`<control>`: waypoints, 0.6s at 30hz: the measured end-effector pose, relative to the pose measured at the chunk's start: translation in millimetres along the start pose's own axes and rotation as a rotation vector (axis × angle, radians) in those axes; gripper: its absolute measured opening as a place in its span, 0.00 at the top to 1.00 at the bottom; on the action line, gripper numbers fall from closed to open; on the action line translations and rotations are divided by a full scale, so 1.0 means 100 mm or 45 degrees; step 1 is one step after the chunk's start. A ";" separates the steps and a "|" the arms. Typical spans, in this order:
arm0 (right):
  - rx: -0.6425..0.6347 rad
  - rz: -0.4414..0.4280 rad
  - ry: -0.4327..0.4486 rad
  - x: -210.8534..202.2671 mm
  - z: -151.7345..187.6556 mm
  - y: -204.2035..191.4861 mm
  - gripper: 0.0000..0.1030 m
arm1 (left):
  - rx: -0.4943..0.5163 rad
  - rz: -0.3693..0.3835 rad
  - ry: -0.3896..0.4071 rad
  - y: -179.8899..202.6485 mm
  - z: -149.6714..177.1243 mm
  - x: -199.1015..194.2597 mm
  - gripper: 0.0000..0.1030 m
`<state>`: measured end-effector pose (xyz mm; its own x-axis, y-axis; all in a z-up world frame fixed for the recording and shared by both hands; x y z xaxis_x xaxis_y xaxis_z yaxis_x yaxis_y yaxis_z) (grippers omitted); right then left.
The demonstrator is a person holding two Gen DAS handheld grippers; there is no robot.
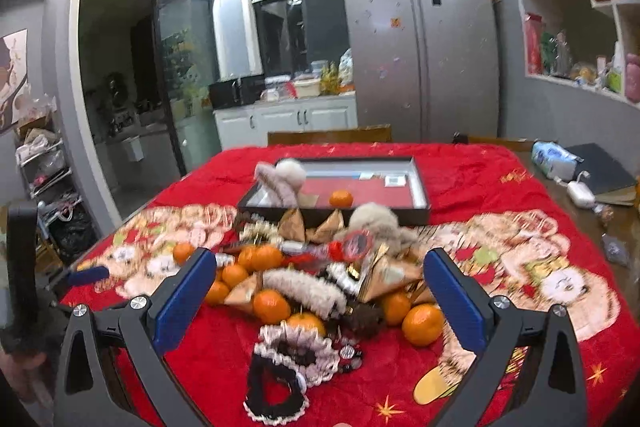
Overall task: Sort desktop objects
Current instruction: 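Withdraw both open grippers back toward the pile of objects, then grasp a mandarin with the left gripper while the right gripper grasps the pink scrunchie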
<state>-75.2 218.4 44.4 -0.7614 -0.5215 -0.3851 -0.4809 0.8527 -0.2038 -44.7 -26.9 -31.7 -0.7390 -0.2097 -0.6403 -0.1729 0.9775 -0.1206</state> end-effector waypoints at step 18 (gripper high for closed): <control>0.110 -0.032 -0.143 0.35 0.40 0.35 0.08 | 0.009 0.053 -0.184 0.10 0.07 0.56 0.00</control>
<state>-101.5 230.8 -12.3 -0.6941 -0.5399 -0.4762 -0.4560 0.8416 -0.2896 -83.1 -29.0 -74.3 -0.6436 -0.1641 -0.7476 -0.1392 0.9855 -0.0965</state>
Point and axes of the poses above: each gripper's, at about its wrist camera, not at the fingertips, and x roughly the way its jaws point, y to its right, z to its underside, the point moved 3 cm from there along x, roughly the way its jaws point, and after that the axes turned 14 degrees about -z, right-handed, at the moved point
